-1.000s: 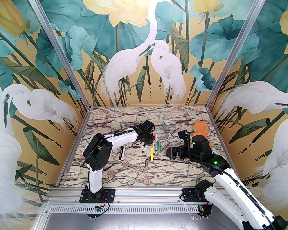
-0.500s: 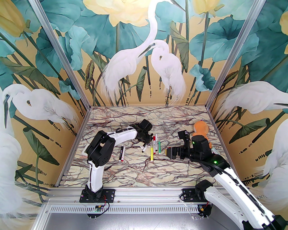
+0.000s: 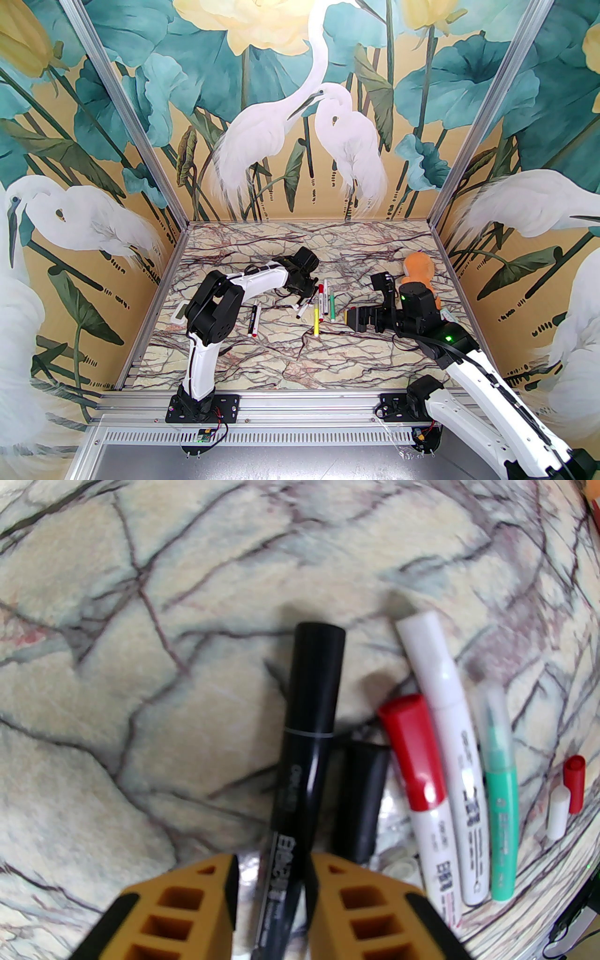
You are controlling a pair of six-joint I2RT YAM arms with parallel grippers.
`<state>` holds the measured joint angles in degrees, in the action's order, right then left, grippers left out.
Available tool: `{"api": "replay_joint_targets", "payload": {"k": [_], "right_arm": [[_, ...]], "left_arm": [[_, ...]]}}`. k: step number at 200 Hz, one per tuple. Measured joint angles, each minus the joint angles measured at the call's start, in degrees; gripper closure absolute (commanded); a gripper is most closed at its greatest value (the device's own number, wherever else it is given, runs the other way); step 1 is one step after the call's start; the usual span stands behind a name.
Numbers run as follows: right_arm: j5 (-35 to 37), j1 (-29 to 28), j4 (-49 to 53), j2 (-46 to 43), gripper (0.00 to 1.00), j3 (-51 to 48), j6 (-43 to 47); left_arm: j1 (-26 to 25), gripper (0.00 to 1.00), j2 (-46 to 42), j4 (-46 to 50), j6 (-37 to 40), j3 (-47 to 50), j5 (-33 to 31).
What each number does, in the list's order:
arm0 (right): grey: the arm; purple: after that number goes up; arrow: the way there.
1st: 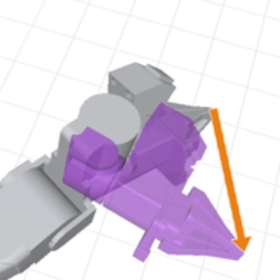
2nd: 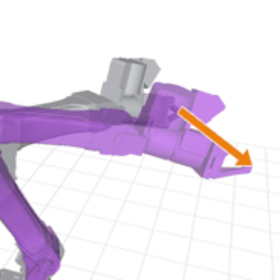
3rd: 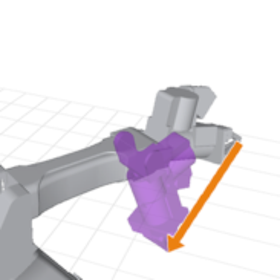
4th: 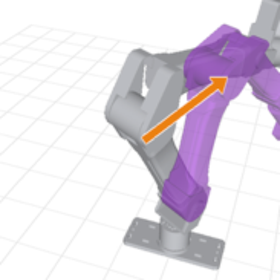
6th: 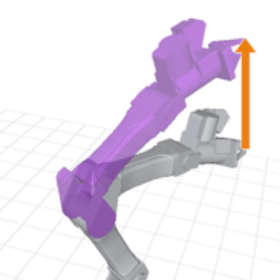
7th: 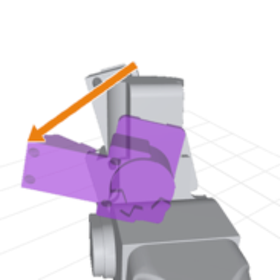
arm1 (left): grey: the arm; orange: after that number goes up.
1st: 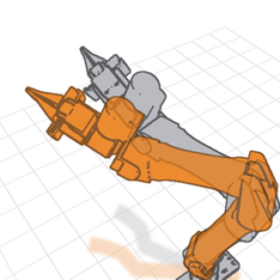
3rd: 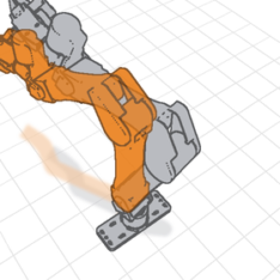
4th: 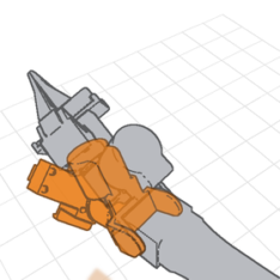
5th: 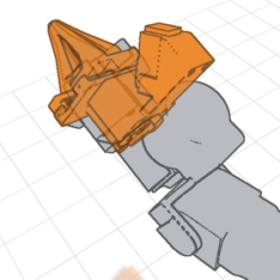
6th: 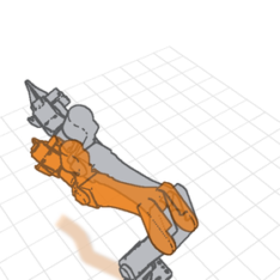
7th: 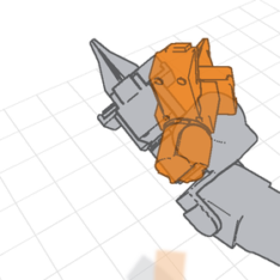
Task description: Open the pen caps
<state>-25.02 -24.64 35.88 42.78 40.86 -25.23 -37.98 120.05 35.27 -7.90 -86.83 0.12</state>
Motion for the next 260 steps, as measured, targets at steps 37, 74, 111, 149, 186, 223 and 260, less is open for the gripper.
{"api": "replay_joint_targets", "payload": {"k": [37, 74, 111, 149, 186, 223, 260], "right_arm": [[-0.02, 0.0, 0.0, 0.0, 0.0, 0.0, -0.2], [-0.02, 0.0, 0.07, 0.2, 0.0, 0.0, -0.46], [0.0, 0.0, 0.17, 0.39, 0.0, 0.0, -0.85], [0.22, 0.0, 0.11, 1.29, 0.01, 0.0, -2.16], [0.48, 0.0, -2.91, 1.66, 0.08, -0.26, -6.86], [1.31, 0.0, -9.84, 3.54, 0.16, -2.32, -15.21], [2.6, 0.0, -15.43, 6.58, 0.29, -2.47, -20.24]], "left_arm": [[0.15, 0.69, 1.18, 1.01, -0.02, -0.7, -0.87], [0.15, 0.74, 1.57, 1.77, -0.17, -1.31, -1.27], [0.28, 0.81, 1.57, 1.84, -0.46, -1.33, -1.49], [0.83, 0.81, 0.33, 0.94, -1.38, 0.28, -1.27], [2.16, 0.81, -6.27, 0.87, -2.1, 5.33, -0.7], [2.34, 0.81, -20.79, -3.21, -3.65, 14.01, 4.44], [2.25, 0.82, -33.14, -11.15, -6.34, 25.35, 13.92]]}}
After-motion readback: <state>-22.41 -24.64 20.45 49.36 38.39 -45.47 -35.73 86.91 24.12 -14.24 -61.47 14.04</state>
